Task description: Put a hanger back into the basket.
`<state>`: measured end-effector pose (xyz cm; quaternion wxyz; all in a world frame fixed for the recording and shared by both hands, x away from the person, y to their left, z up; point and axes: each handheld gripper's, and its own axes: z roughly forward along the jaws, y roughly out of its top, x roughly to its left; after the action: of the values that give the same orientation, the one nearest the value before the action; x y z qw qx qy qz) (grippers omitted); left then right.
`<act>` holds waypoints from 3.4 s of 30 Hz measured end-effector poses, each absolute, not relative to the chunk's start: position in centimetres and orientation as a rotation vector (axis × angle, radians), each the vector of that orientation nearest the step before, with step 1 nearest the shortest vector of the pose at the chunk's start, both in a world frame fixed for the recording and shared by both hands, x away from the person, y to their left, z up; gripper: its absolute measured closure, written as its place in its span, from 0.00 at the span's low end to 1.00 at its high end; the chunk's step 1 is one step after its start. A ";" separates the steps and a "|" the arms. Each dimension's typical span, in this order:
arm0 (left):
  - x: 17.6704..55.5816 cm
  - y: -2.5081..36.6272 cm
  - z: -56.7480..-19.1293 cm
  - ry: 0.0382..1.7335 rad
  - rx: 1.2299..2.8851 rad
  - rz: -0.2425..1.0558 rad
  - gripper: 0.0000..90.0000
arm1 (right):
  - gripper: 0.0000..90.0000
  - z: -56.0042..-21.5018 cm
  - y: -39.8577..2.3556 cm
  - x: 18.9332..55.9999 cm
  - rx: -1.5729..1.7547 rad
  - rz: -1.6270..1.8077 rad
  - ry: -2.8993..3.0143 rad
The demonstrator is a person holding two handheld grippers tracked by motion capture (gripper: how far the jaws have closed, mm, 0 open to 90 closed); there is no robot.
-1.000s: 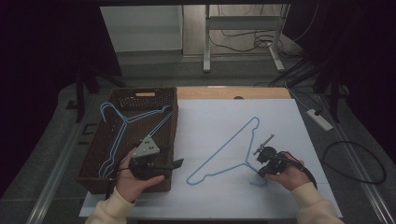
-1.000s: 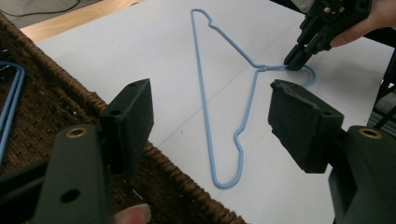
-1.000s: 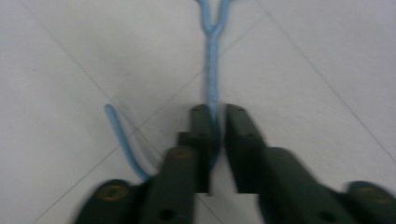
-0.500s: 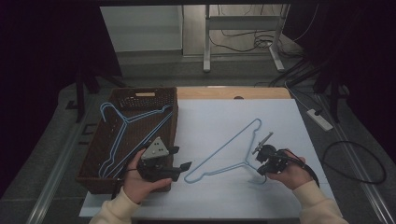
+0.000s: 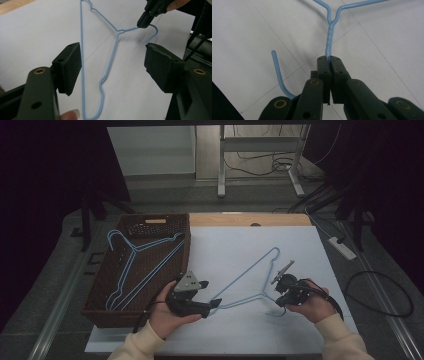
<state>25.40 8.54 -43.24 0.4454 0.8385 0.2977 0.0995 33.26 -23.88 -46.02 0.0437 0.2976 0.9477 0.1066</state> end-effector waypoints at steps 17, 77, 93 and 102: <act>26.4 5.0 -44.8 0.735 2.128 0.186 0.32 | 0.97 -45.9 -23.9 33.2 0.909 0.337 2.893; 31.5 -2.4 -51.6 0.674 2.380 0.223 0.96 | 0.50 -42.7 -26.2 33.8 1.136 0.933 2.552; 29.5 -0.5 -48.6 0.682 2.275 0.310 0.96 | 0.43 -44.4 -31.7 33.0 1.180 1.362 2.150; 28.8 0.7 -46.9 0.702 2.199 0.327 0.96 | 0.42 -46.1 -32.3 31.8 1.130 1.368 2.184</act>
<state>28.75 0.75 -46.87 0.3942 0.8668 0.2767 0.1291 31.83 -32.32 -46.08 0.1631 0.3960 0.7658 0.4796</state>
